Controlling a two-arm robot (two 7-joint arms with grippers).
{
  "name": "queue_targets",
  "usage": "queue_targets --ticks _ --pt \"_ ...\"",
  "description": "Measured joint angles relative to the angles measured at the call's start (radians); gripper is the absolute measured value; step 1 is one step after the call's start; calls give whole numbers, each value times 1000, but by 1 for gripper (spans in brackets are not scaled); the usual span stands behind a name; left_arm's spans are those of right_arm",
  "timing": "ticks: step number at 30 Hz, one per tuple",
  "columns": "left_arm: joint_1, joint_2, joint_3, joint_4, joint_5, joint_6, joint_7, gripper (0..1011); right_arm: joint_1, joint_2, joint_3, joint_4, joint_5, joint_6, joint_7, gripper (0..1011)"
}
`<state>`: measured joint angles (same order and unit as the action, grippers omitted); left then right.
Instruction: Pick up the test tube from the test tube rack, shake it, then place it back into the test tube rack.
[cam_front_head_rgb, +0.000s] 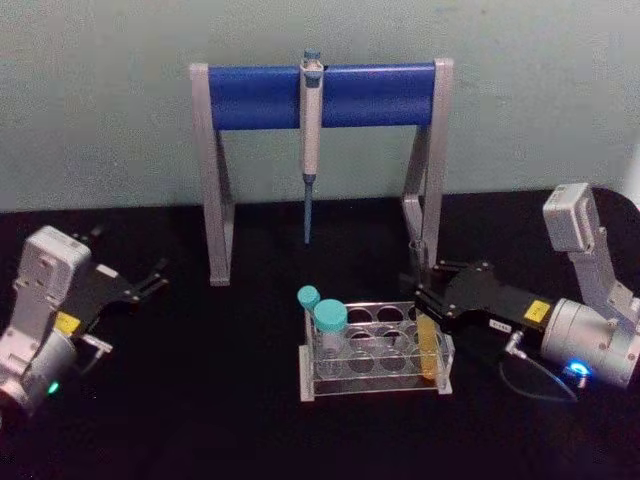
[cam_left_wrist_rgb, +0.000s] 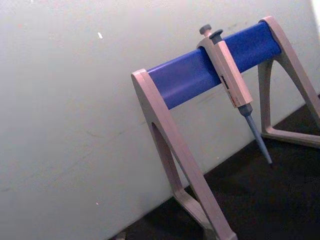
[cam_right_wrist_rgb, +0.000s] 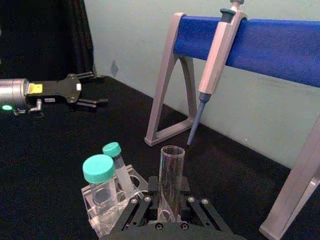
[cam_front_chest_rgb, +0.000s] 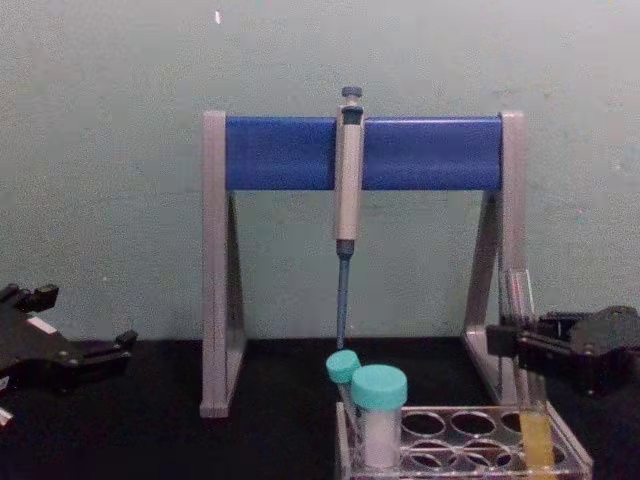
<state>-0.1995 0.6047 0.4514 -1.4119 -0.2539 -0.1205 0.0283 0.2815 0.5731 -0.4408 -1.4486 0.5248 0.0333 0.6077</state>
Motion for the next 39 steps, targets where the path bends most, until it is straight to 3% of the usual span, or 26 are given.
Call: queue_targets --ticks 29,39 --pt "0 0 0 0 0 0 0 1001 -37 7 51 -52 84 -76 14 235" --pt "0 0 0 0 0 0 0 1001 -64 -10 97 -66 93 -142 -23 235"
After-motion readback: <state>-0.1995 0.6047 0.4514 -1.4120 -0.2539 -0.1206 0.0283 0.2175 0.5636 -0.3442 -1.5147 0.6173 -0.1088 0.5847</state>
